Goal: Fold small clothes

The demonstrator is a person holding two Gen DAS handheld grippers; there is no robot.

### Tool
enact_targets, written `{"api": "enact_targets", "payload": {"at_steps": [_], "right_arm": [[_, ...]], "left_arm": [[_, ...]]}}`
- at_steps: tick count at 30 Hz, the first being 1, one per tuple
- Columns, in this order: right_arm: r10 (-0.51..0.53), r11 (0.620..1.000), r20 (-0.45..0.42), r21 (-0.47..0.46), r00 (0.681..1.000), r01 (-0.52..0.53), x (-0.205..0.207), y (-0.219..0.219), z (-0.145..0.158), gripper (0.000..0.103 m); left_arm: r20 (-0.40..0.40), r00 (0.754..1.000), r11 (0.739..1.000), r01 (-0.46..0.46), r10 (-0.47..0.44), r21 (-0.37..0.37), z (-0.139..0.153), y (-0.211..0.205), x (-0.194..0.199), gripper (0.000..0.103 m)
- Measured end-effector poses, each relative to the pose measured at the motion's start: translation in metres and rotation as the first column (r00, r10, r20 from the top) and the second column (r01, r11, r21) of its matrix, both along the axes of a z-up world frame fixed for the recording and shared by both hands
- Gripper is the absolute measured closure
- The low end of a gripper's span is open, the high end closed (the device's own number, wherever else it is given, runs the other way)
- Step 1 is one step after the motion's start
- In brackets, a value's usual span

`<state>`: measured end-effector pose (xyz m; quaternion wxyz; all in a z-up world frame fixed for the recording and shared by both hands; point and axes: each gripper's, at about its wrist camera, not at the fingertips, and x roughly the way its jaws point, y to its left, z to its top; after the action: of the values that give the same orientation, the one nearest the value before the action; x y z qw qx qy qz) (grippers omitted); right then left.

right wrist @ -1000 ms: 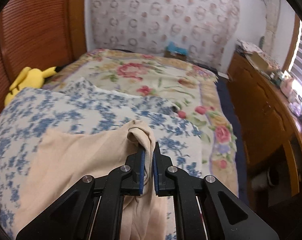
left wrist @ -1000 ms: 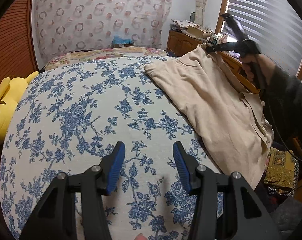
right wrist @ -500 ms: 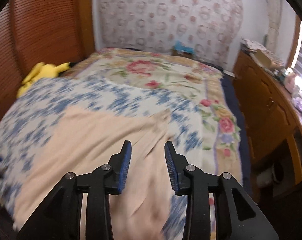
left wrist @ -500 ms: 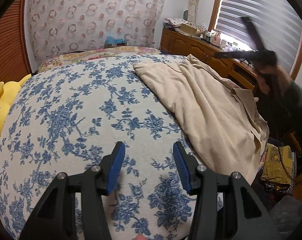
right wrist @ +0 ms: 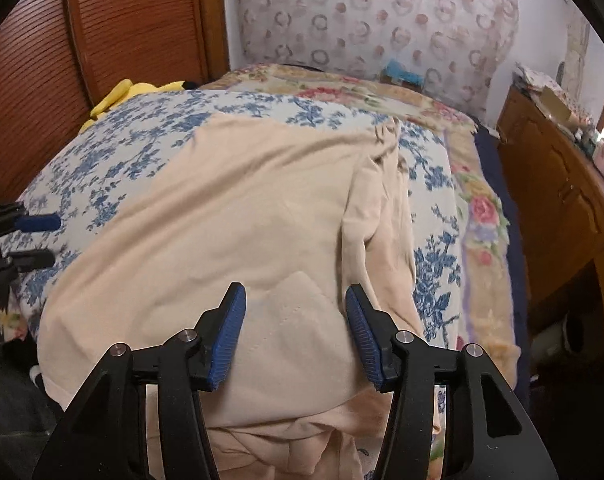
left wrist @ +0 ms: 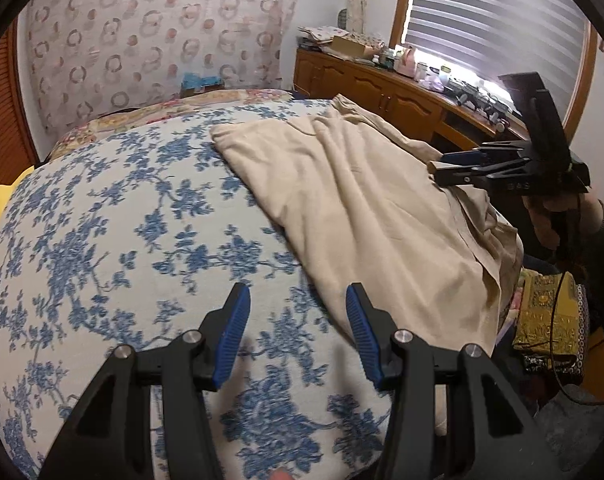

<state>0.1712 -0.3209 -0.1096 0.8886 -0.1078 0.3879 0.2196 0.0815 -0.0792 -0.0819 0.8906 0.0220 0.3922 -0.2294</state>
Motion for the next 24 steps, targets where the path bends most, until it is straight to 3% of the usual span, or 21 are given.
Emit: {"api": "enact_targets", "payload": {"at_steps": [5, 7, 8, 10, 20, 24], "right_arm": [[0.020, 0.998, -0.019, 0.058, 1.000, -0.019, -0.005, -0.006, -0.002, 0.051], [0.032, 0.997, -0.020, 0.066, 0.999, -0.030, -0.010, -0.009, -0.003, 0.073], [0.038, 0.997, -0.024, 0.069, 0.999, -0.036, -0.013, -0.010, -0.003, 0.077], [0.050, 0.996, -0.022, 0.074, 0.998, -0.048, -0.020, -0.015, -0.003, 0.095], [0.000, 0.987, 0.069, 0.163, 0.998, -0.011, -0.077, -0.070, 0.021, 0.099], [-0.034, 0.983, 0.049, 0.181, 0.998, 0.025, -0.090, -0.089, 0.018, 0.100]], "left_arm": [[-0.006, 1.000, 1.000, 0.021, -0.021, 0.007, -0.002, -0.009, -0.002, 0.054], [-0.004, 1.000, 1.000, 0.027, -0.027, 0.006, -0.001, -0.012, -0.003, 0.054], [-0.004, 1.000, 1.000, 0.028, -0.028, 0.006, -0.001, -0.013, -0.004, 0.054], [-0.004, 0.999, 0.999, 0.033, -0.033, 0.006, -0.001, -0.015, -0.005, 0.054], [-0.004, 0.999, 0.999, 0.041, -0.041, 0.004, -0.001, -0.019, -0.008, 0.054], [-0.003, 0.999, 0.999, 0.049, -0.049, 0.003, 0.000, -0.022, -0.010, 0.054]]}}
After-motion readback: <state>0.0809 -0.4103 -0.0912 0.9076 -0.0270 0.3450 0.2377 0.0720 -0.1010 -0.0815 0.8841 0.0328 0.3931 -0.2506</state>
